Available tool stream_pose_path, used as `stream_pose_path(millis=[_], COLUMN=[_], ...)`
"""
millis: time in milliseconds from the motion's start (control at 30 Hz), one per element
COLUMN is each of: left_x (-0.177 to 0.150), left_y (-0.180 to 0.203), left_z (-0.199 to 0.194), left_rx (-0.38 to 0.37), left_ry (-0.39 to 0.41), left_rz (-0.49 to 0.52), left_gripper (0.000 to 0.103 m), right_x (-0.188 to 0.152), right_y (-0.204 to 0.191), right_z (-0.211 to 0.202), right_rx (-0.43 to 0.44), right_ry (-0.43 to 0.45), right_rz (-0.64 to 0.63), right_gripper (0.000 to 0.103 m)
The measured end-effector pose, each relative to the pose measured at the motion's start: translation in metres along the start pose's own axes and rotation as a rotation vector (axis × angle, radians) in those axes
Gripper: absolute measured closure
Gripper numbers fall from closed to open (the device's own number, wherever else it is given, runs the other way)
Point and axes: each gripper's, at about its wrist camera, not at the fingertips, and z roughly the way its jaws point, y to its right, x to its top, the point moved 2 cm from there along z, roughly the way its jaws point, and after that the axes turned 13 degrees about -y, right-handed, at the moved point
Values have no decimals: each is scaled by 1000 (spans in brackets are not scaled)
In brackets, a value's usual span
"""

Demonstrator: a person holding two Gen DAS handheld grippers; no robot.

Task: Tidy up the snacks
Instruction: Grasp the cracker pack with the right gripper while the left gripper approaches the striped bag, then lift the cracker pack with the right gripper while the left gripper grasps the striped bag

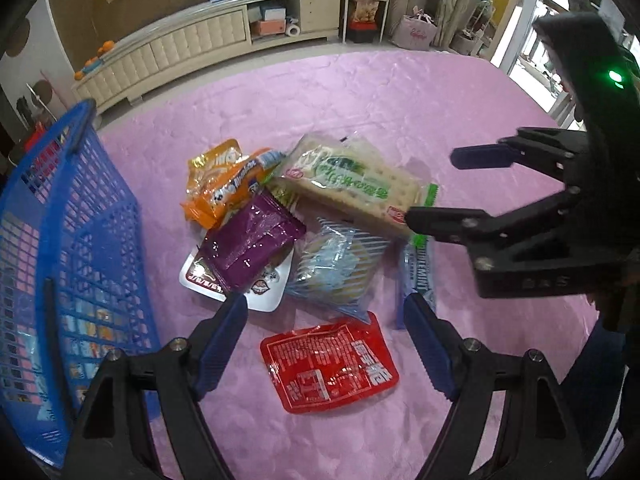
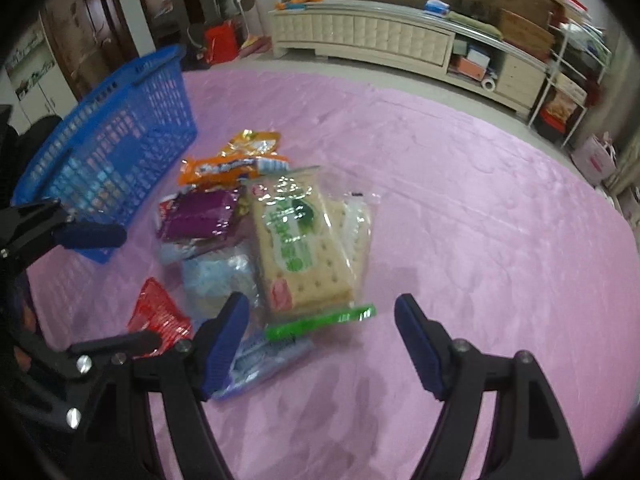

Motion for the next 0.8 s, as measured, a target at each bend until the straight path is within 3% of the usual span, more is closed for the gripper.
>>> stream_pose_path(millis=[167, 367, 433, 467, 633, 800], left_x=[4, 9, 10, 10, 11, 7], left_y=[-7, -10, -14, -16, -25, -22], left_z=[16, 24, 25, 24, 19, 8], left_rx=[-4, -11, -14, -13, -31, -26], left_ry=[-27, -38, -36, -33, -28, -11], left_rz=[-13, -19, -29, -38, -62, -56], left_gripper=[24, 24, 24, 24, 24, 24], right_x=[19, 33, 35, 34, 26, 4], right_y=[-1, -2, -4, -5, -3, 14], right_z=[22, 40, 38, 36, 34, 7], right_rx=[48, 46, 34, 28, 40, 93], right_ry=[-32, -64, -49, -43, -39, 34], right_rz=[-36, -74, -92, -96, -60, 79], right_gripper=[24, 26, 39, 41, 42, 42])
